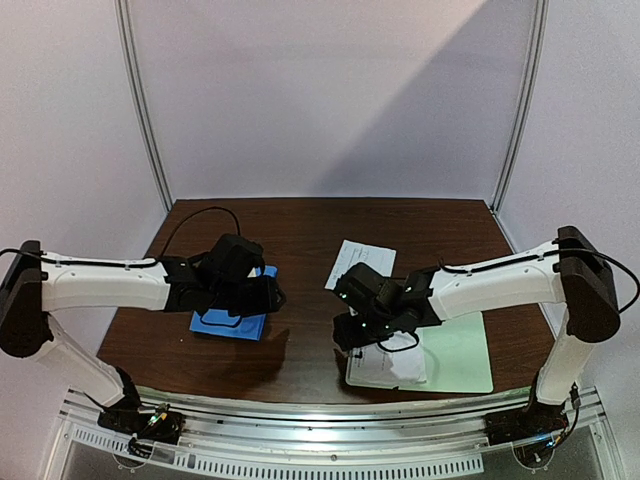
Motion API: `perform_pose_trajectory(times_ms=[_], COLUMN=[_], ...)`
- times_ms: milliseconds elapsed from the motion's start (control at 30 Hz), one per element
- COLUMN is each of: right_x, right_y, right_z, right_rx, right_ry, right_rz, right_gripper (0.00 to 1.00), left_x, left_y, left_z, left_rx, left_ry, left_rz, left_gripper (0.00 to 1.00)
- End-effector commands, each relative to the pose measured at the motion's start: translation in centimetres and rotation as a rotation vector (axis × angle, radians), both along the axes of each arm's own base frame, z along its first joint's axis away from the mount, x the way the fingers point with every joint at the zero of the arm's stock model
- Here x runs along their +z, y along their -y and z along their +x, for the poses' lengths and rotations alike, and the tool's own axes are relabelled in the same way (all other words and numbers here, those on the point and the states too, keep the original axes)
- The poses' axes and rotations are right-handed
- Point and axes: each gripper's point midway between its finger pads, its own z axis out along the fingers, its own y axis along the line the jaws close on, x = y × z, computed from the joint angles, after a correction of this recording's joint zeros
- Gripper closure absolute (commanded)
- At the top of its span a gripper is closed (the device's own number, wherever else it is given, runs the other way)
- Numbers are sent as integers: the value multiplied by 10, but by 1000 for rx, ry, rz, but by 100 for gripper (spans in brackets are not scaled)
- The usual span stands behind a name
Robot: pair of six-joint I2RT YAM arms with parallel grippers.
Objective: Put the files into the folder
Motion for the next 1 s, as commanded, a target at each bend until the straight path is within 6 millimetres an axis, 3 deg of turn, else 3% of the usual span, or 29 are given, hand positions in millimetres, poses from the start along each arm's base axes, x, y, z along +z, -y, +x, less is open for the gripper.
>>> perform_pose_trajectory(times_ms=[0, 400, 667, 967], right_x=[-11, -15, -34, -44], right_y=[14, 20, 17, 45], right_z=[-1, -2, -7, -1], right_rx=[-50, -82, -68, -93], right_ry=[20, 35, -5, 26], right_rz=[-111, -167, -187, -313], right_gripper=[50, 49, 60, 69], left_x=[-1, -5, -11, -10], left_y=[-19, -27, -30, -32], left_z=[3, 7, 4, 4], left_rx=[21, 36, 35, 41], left_ry=[20, 29, 15, 19], left_rz=[50, 65, 66, 67], left_gripper=[56, 56, 56, 57])
